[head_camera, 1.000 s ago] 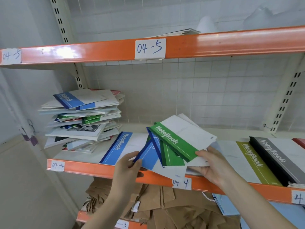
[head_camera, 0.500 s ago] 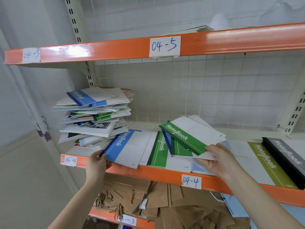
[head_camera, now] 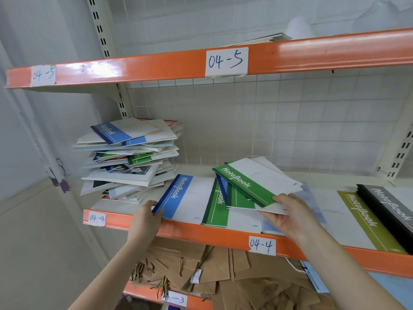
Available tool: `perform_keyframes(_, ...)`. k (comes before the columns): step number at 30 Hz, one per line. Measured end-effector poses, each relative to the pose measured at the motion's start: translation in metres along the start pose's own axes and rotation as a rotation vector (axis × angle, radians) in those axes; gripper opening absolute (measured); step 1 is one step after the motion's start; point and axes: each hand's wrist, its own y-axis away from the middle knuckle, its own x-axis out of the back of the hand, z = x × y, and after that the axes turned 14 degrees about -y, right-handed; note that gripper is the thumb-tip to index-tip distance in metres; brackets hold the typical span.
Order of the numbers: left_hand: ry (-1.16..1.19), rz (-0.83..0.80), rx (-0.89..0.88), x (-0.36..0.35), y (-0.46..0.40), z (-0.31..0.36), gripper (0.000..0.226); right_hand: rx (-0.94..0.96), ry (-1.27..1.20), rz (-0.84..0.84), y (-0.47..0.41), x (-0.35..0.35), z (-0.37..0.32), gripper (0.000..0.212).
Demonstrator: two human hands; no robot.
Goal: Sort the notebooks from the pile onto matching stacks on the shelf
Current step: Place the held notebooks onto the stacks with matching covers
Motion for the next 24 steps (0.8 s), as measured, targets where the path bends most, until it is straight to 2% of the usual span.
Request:
perform_keyframes(9,-0.243,-0.026,-0.033,0.003,-0.003,-0.010,0.038,0.008,0.018,-0.014,0.005,-0.008,0.004,0.018)
perform_keyframes(15,-0.145,-0.073,0.003,0.002,-0.003,-0.011,0.040,-0.009,0.023,-0.013,0.013,-0.010,0.008,0.017)
perform_keyframes(16,-0.144,-0.043,0.021,0.003,0.000,-0.009,0.040,-0.013,0.020,-0.016,0.014,-0.010,0.009,0.017)
perform_keyframes(18,-0.100,0.120,0.011,0.005,0.013,-0.001,0.035,-0.021,0.009,-0.032,0.018,-0.011,0.011,0.017)
perform_keyframes(19,-0.044,0.189,-0.034,0.007,0.022,0.007,0.030,-0.028,0.000,-0.044,0.019,-0.011,0.013,0.018)
perform_keyframes(20,0.032,0.189,-0.100,0.010,0.032,0.018,0.026,-0.034,-0.008,-0.056,0.020,-0.011,0.015,0.020)
perform_keyframes(22,0.243,-0.018,-0.195,0.014,0.056,0.047,0.027,-0.056,-0.022,-0.087,0.024,-0.011,0.021,0.023)
perform_keyframes(24,0.624,-0.346,-0.084,0.018,0.077,0.074,0.034,-0.085,-0.044,-0.118,0.027,-0.012,0.029,0.026)
